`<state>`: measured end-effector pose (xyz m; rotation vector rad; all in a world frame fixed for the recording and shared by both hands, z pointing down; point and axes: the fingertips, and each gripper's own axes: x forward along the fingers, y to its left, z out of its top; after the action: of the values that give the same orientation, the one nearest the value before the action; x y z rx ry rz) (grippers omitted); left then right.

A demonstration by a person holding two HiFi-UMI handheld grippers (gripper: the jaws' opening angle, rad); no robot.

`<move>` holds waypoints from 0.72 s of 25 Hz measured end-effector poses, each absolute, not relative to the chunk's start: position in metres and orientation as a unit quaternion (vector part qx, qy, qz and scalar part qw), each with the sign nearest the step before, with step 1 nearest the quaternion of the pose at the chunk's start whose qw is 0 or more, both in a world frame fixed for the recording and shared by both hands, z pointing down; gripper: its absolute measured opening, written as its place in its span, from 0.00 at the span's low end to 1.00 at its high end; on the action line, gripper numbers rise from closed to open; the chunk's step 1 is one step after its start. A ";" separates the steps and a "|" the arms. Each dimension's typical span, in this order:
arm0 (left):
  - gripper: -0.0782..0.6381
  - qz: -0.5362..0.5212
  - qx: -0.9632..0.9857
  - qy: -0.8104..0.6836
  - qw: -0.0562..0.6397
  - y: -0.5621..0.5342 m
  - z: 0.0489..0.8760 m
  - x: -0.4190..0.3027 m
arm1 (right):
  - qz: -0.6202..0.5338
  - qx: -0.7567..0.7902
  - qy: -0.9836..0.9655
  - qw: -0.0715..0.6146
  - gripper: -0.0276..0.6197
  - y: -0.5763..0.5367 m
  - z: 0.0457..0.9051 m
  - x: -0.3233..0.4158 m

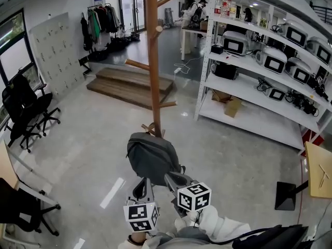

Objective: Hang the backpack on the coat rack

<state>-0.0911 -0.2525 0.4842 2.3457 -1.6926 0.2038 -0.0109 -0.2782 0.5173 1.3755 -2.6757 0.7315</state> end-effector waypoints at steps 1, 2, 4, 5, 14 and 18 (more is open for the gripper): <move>0.11 0.071 0.804 -0.577 0.124 -0.250 0.486 -0.092 | 0.231 0.450 -0.863 0.024 0.07 -0.274 0.517 -0.011; 0.11 0.071 0.805 -0.575 0.127 -0.247 0.487 -0.093 | 0.224 0.455 -0.862 0.025 0.07 -0.270 0.515 -0.012; 0.11 0.068 0.806 -0.573 0.131 -0.243 0.488 -0.095 | 0.211 0.461 -0.862 0.030 0.07 -0.261 0.513 -0.014; 0.11 0.066 0.806 -0.574 0.132 -0.240 0.489 -0.096 | 0.207 0.461 -0.862 0.034 0.07 -0.257 0.513 -0.016; 0.11 0.051 0.807 -0.572 0.141 -0.225 0.489 -0.088 | 0.231 0.458 -0.858 0.036 0.07 -0.240 0.518 -0.010; 0.11 0.048 0.806 -0.573 0.140 -0.222 0.487 -0.078 | 0.224 0.455 -0.861 0.031 0.07 -0.236 0.513 -0.005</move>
<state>-0.0784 -0.2220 0.4875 2.3293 -1.6538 0.1389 -0.0047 -0.2360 0.5130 1.4028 -2.6533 0.6918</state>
